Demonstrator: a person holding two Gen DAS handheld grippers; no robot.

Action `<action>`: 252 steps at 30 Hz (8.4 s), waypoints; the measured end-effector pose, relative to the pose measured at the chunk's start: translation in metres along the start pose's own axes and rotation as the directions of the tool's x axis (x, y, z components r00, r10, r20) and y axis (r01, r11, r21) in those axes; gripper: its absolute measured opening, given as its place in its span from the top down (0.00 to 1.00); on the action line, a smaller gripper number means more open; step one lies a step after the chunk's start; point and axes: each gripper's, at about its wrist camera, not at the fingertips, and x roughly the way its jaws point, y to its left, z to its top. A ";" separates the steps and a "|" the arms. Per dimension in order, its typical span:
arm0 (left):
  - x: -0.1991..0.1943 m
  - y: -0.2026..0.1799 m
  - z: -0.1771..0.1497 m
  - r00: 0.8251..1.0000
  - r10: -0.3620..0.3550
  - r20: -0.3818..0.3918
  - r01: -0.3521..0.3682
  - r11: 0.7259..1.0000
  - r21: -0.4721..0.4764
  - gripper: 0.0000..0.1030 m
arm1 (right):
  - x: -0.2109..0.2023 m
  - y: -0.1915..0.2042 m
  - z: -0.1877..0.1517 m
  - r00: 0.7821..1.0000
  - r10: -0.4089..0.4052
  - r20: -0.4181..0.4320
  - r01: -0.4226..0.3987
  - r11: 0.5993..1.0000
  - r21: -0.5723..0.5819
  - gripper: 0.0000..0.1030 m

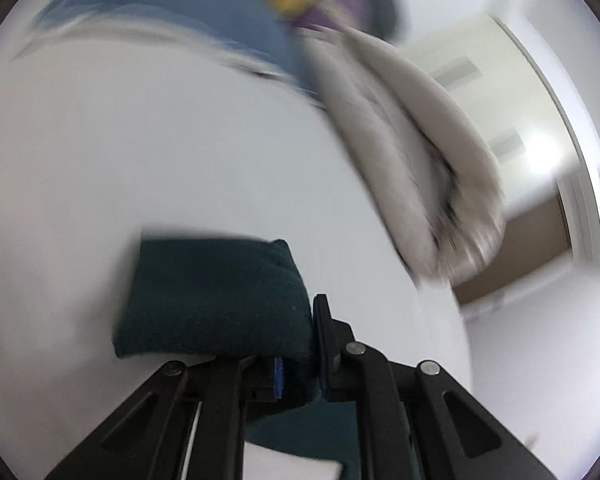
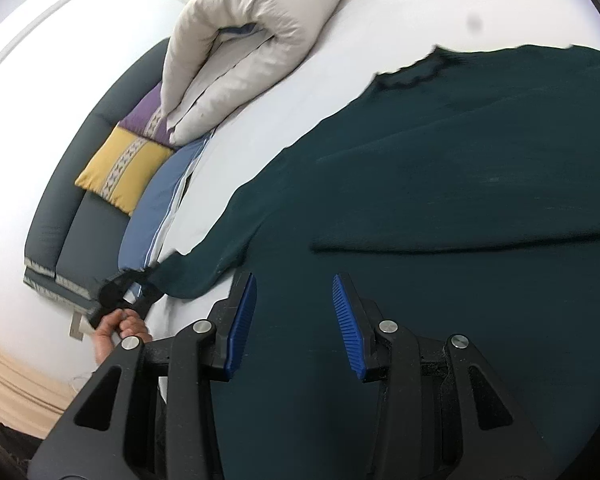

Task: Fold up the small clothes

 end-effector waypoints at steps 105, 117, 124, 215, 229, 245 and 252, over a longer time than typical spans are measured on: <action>0.089 -0.107 -0.143 0.933 0.268 -0.241 0.014 0.640 0.768 0.44 | -0.049 -0.126 0.068 0.897 -0.404 0.179 0.367 0.907 0.205 0.70; 0.093 -0.097 -0.149 0.930 0.262 -0.256 0.031 0.639 0.769 0.40 | 0.007 -0.098 0.067 0.887 -0.459 0.042 0.460 0.887 -0.030 0.80; 0.093 -0.097 -0.153 0.932 0.265 -0.246 0.031 0.619 0.785 0.40 | -0.009 -0.108 0.064 0.877 -0.476 0.073 0.474 0.880 0.034 0.95; -0.167 0.003 -0.186 0.772 -0.106 -0.627 0.357 0.889 0.288 0.93 | -0.279 -0.087 -0.162 0.996 -0.092 0.024 0.088 0.990 0.111 0.93; -0.144 -0.031 -0.133 0.784 -0.303 -0.541 0.430 0.895 0.122 0.99 | -0.267 -0.067 -0.068 0.980 -0.018 0.199 -0.005 0.993 0.117 0.93; -0.125 -0.003 -0.162 0.829 0.004 -0.559 0.232 0.907 0.351 0.48 | -0.247 -0.077 -0.053 0.980 -0.011 0.201 -0.014 0.992 0.124 0.93; -0.140 0.054 -0.219 0.774 0.038 -0.633 0.168 0.950 0.263 0.45 | -0.283 -0.105 -0.090 0.971 -0.015 0.240 -0.029 0.983 0.179 0.93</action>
